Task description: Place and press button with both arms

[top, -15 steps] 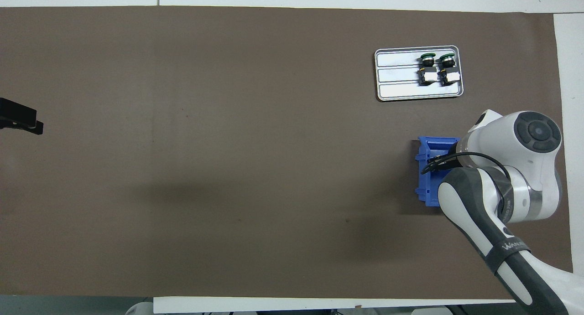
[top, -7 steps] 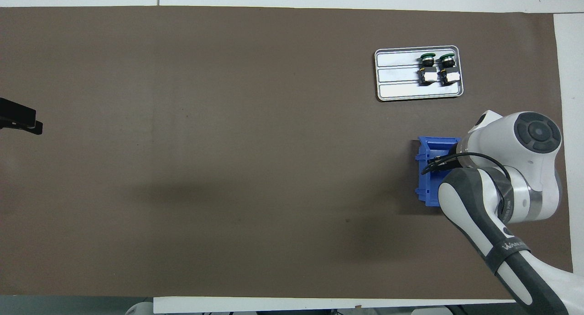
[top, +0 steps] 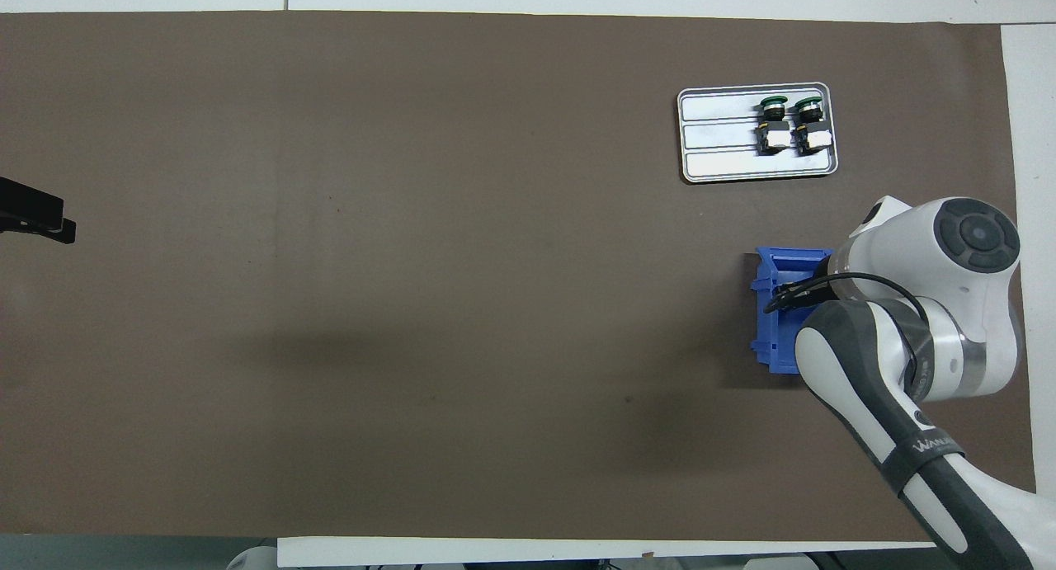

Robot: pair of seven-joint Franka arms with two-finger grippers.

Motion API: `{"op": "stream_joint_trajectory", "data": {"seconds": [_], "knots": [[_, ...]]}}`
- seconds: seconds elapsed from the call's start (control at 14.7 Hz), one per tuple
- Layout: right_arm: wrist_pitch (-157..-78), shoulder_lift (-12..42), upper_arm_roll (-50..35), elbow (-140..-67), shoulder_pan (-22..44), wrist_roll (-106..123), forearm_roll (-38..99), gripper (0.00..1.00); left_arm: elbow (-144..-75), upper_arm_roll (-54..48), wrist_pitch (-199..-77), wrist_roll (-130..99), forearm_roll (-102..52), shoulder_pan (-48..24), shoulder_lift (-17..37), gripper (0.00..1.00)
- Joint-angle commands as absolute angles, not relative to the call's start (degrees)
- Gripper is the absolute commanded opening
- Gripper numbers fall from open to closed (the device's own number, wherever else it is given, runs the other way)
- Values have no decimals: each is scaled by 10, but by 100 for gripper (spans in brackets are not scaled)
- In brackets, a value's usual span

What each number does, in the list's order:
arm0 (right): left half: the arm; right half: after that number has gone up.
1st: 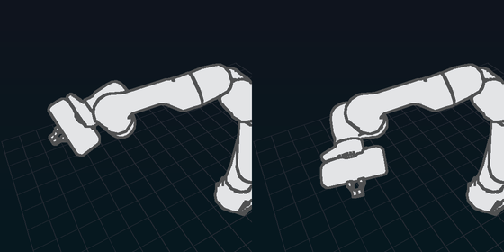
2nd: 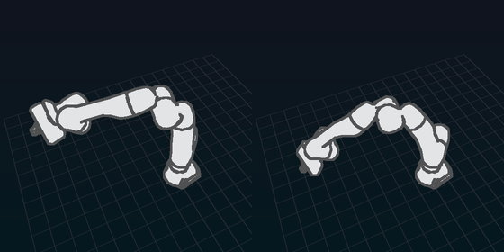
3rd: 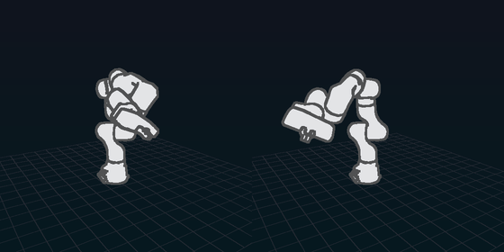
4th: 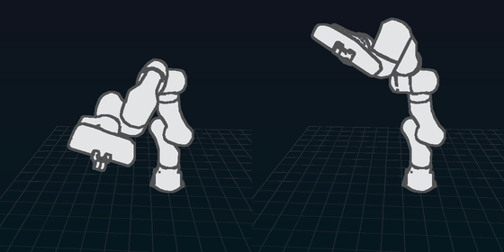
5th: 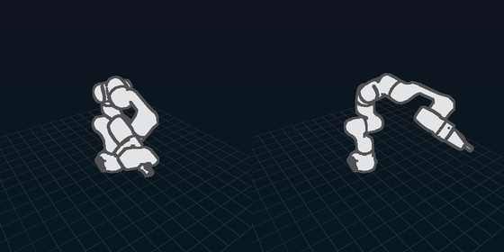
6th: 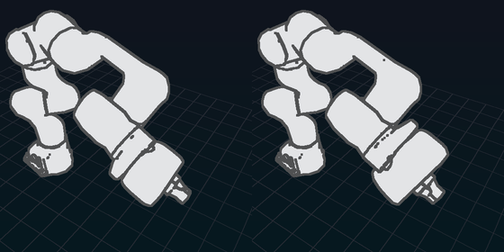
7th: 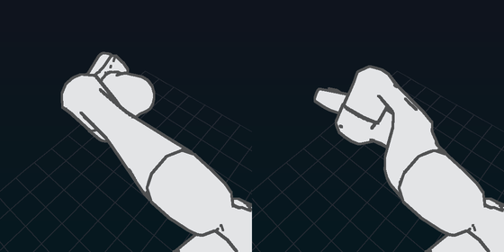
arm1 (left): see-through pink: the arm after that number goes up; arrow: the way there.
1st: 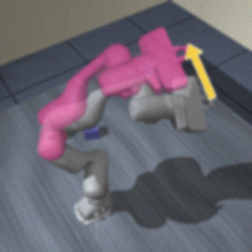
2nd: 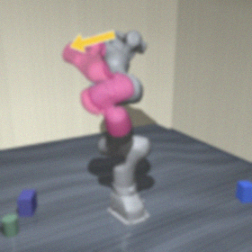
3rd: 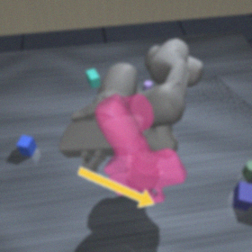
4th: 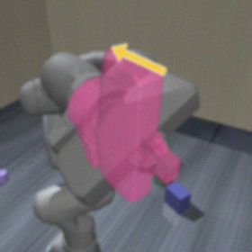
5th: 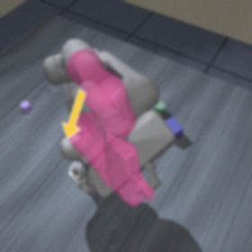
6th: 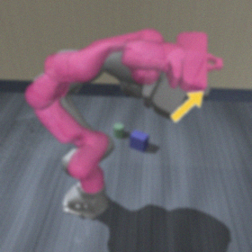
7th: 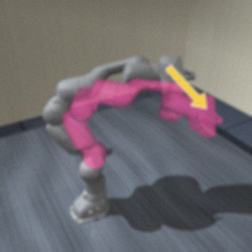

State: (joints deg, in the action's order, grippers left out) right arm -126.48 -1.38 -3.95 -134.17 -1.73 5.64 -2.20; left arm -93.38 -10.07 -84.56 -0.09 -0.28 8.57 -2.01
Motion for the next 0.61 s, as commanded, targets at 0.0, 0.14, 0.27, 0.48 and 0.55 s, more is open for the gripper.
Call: {"op": "stream_joint_trajectory", "data": {"seconds": [0.0,0.14,0.27,0.48,0.55], "knots": [[-1225,-30,-42,-1320,-18,44,-33,59,-947,-99,-846,2,6,85,-33,100],[-1223,-36,-42,-1318,-18,45,-33,64,-947,-99,-846,2,6,84,-33,100],[-1207,-51,-42,-1314,-18,47,-33,67,-947,-99,-846,2,6,85,-33,100],[-1084,-88,-44,-1227,-16,60,-30,100,-947,-99,-846,2,6,86,-33,100],[-1038,-85,-44,-1179,-17,65,-27,100,-947,-99,-846,2,6,87,-33,100]]}}
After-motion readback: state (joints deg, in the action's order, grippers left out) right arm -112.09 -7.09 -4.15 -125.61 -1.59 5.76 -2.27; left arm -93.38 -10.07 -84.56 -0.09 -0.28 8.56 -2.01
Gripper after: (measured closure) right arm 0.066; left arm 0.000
